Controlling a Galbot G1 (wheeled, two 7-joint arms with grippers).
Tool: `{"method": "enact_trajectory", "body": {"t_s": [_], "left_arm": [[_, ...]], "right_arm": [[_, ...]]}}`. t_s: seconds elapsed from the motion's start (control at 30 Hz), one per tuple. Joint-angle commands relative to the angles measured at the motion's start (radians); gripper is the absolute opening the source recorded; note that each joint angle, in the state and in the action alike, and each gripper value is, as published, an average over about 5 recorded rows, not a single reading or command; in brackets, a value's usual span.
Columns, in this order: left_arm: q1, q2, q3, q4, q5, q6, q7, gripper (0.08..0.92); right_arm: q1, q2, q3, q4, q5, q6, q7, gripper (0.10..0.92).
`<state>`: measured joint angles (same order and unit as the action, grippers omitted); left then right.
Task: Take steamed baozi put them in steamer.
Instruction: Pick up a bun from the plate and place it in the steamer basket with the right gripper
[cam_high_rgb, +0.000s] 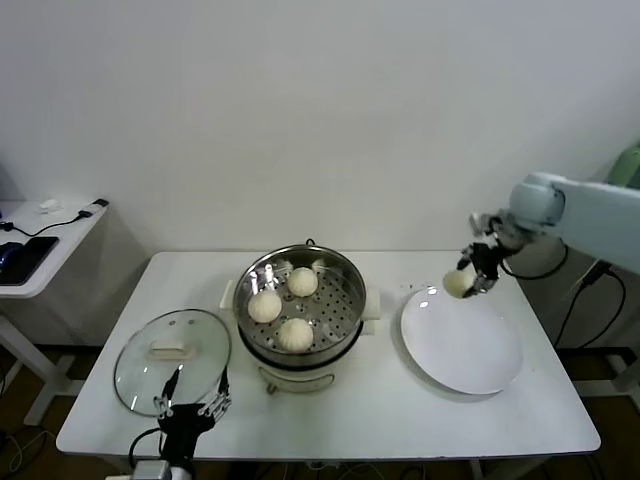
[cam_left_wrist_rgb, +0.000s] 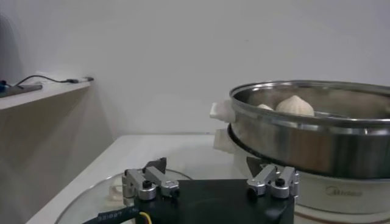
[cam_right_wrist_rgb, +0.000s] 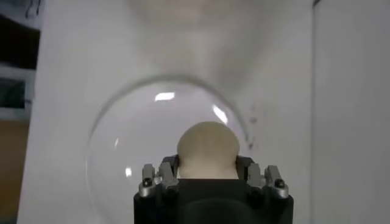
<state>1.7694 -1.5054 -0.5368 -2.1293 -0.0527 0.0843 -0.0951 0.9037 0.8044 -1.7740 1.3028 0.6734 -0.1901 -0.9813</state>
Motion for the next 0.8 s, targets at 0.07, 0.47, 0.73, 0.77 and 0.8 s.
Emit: {"method": "enact_trajectory", "body": {"t_s": [0.07,0.47,0.73,0.77,0.8], "left_arm": [[-0.019,0.006,0.018,0.006,-0.001,0.006,0.001,0.823],[-0.036,0.012,0.016,0.021,-0.015,0.007,0.003,0.823],[-0.035,0.02,0.002,0.037,-0.028,0.006,0.003,0.823],[-0.035,0.02,0.002,0.039,-0.029,0.005,0.003,0.823],[-0.036,0.02,0.002,0.04,-0.029,0.005,0.003,0.823]], "right_arm": [[0.343,0.259,-0.14,0.258,0.45,-0.118,0.079,0.619],[0.028,0.508,-0.054,0.097,0.482,-0.191,0.216,0.619],[-0.108,0.521,-0.048,0.019,0.414,-0.217,0.277,0.619],[-0.121,0.519,-0.046,0.013,0.404,-0.218,0.281,0.619],[-0.131,0.518,-0.045,0.008,0.394,-0.219,0.284,0.619]]}}
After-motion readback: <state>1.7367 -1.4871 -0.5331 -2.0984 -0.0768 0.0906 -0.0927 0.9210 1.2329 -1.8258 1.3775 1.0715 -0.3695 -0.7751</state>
